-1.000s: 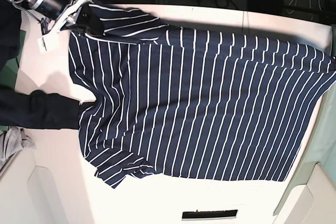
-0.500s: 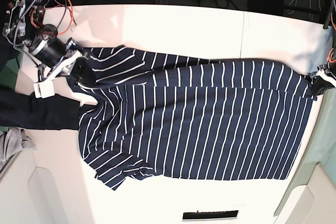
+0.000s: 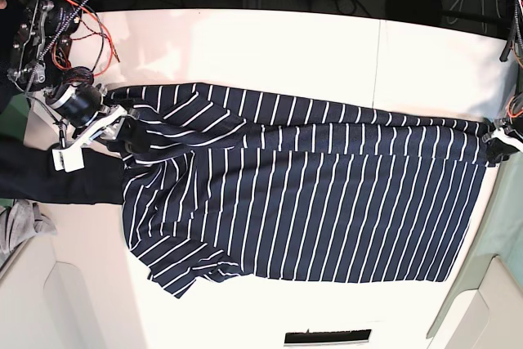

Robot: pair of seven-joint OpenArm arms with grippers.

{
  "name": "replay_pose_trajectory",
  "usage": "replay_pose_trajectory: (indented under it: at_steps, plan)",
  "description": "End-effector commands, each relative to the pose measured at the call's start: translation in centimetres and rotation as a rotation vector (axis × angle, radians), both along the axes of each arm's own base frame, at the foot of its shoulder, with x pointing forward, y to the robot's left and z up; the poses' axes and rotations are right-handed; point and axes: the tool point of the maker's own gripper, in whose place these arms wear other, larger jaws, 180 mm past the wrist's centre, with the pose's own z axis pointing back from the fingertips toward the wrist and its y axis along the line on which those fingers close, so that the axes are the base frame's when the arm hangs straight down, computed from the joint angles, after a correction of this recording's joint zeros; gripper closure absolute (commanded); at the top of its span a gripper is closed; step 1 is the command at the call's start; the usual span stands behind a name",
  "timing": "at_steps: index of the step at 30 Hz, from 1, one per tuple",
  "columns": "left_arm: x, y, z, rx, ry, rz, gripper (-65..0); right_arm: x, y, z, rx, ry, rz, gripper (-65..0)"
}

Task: Layout the t-shirt on the table in an organized manner, then fold the t-shirt properly
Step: 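Hold the shirt edges with both grippers and stretch them apart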

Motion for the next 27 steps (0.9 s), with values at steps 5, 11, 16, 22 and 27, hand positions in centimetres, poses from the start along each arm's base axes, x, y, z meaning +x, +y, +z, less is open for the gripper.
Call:
replay_pose_trajectory:
  at_steps: [5, 11, 16, 22, 27]
  plan:
    - [0.1, 0.9, 0.9, 0.010, 0.034, -0.001, -15.5, -0.4, -1.0, 1.1, 0.070, 0.007, -0.024, -31.0]
    - [-0.3, 0.4, 0.5, -0.049, 0.053, 0.006, -15.5, -1.7, -7.6, 2.3, 0.108, -0.048, -0.249, -31.0]
    - [0.3, -0.8, 1.2, -0.126, 0.002, -0.017, -16.1, -2.8, -11.4, 2.4, 0.092, -0.055, -0.364, -31.1]
    - [-0.5, -2.2, 0.4, -0.236, 0.000, -0.007, -26.3, -3.4, -10.9, -1.5, 0.138, 0.022, -0.398, -31.9]
    - [-0.5, -2.7, 0.0, -0.248, 0.004, -0.004, -27.4, -3.9, -7.9, -4.8, 0.180, 0.103, -0.355, -40.0]
